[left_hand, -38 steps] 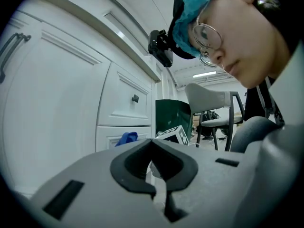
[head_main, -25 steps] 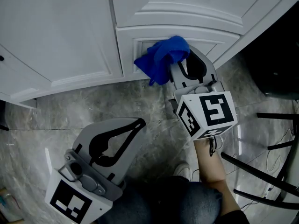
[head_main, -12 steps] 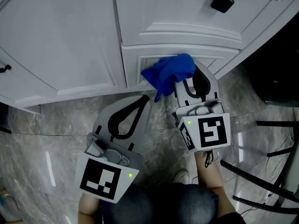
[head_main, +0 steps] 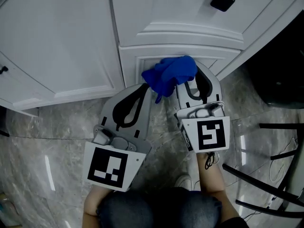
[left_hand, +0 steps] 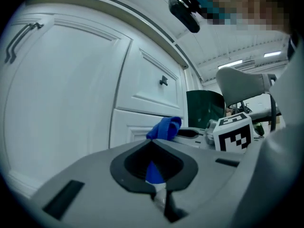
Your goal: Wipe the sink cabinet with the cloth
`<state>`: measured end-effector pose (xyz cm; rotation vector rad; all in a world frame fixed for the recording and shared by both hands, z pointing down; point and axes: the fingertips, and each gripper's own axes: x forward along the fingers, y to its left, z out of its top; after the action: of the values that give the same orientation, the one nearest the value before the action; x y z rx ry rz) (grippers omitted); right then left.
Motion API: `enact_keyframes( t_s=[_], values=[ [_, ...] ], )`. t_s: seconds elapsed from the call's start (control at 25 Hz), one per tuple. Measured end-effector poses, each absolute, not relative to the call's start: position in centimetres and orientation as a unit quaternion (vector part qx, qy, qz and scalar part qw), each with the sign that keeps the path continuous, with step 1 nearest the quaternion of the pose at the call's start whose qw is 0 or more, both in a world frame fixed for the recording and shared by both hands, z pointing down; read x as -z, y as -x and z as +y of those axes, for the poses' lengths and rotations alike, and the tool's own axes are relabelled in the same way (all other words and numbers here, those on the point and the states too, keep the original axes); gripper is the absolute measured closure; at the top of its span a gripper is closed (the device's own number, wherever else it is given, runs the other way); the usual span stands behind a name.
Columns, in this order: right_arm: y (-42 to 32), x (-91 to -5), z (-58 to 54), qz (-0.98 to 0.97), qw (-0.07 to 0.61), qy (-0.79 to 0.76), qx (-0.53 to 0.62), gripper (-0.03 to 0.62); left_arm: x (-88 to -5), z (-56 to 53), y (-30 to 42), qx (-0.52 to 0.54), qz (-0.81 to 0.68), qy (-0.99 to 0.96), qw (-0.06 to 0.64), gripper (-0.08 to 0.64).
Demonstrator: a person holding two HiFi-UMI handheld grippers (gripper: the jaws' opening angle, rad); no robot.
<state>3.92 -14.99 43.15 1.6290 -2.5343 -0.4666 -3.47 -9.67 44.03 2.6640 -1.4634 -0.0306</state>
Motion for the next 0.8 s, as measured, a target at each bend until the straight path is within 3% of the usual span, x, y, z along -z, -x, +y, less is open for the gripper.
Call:
enact_keyframes(
  t_s=[0.8],
  values=[
    [-7.8,-43.2,-15.2,-0.798,0.043,-0.587,0.133,0.476,-44.4,-8.2,3.5,0.002,-0.454,-0.889,0.058,0.557]
  ],
)
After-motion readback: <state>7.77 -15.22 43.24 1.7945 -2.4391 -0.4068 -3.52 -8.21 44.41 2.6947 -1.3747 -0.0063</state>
